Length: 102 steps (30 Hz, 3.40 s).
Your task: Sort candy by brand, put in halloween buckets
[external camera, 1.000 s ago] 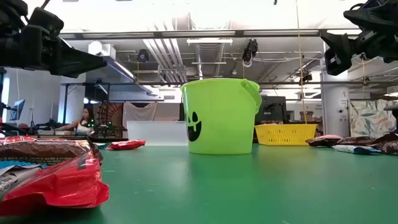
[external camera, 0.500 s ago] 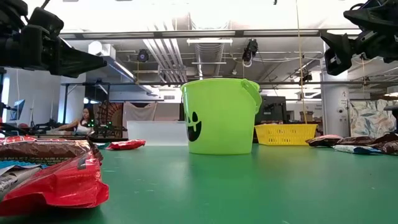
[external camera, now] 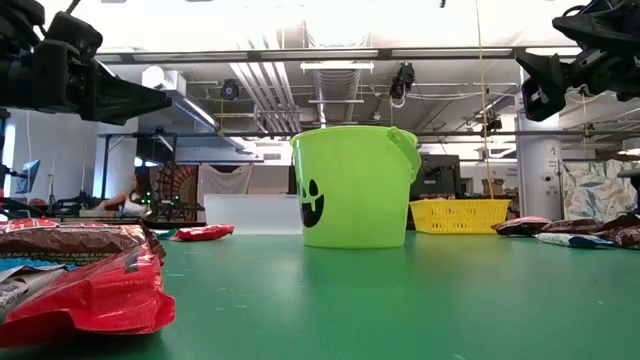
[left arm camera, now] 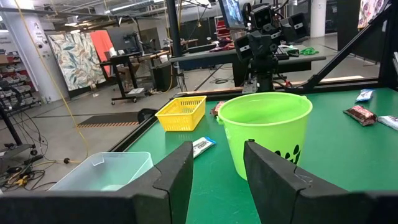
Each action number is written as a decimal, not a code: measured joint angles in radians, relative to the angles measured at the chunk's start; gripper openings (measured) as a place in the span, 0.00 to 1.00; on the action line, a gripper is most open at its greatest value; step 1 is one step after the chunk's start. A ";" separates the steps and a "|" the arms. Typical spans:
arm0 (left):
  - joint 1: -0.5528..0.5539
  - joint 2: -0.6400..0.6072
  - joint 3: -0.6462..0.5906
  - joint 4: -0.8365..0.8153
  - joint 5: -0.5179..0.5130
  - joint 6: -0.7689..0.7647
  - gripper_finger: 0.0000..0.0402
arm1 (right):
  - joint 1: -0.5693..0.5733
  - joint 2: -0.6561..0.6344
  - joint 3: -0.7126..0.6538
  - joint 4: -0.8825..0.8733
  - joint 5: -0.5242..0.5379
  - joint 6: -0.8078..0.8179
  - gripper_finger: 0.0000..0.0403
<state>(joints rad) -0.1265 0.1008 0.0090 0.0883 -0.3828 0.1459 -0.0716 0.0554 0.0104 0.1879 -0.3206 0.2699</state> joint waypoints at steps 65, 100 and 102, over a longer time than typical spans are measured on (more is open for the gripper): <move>0.002 0.001 0.000 0.442 0.005 -0.435 0.32 | 0.008 0.278 0.325 -0.345 0.295 0.280 0.54; 0.004 0.428 0.410 -0.107 -0.107 -0.288 0.32 | 0.008 1.137 0.773 -1.190 0.337 0.856 0.54; 0.004 0.439 0.421 -0.106 -0.131 -0.281 0.32 | 0.008 1.163 0.772 -1.172 0.336 0.842 0.54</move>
<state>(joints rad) -0.1223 0.5401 0.4301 -0.0172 -0.5139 -0.1352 -0.0635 1.2184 0.7823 -0.9840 0.0159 1.1117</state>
